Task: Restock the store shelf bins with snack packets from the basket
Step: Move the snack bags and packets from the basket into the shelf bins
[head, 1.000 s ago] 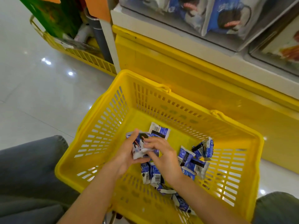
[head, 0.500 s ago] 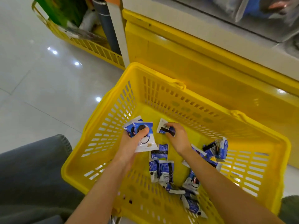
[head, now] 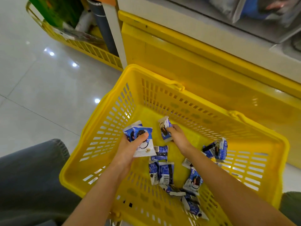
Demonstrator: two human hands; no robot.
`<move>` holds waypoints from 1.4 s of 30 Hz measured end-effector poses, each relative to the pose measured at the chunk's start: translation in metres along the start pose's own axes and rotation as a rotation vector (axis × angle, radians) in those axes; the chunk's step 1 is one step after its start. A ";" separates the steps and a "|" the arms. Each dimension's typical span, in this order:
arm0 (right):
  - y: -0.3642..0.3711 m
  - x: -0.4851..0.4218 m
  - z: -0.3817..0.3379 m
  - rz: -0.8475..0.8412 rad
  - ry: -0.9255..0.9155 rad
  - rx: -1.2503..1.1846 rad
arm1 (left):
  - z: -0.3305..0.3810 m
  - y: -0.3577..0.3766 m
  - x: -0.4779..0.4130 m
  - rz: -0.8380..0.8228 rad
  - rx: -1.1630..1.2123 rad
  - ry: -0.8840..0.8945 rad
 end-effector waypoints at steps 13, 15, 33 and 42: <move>-0.009 0.118 -0.085 -0.283 -0.204 -0.123 | 0.049 0.025 0.066 -0.205 0.187 0.144; -0.019 0.135 -0.102 -0.242 -0.247 -0.054 | 0.064 0.032 0.078 -0.254 0.214 0.192; -0.091 0.277 -0.263 -0.016 -0.647 0.152 | 0.201 0.053 0.180 -0.462 0.292 0.498; -0.124 0.277 -0.396 0.527 -0.867 0.248 | 0.278 0.057 0.182 -0.515 0.304 0.621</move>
Point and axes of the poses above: each hand's wrist, its own x-axis away from the middle knuckle, its own y-axis out of the palm, z = x × y, the point moved 8 cm from there along -x, towards the middle knuckle
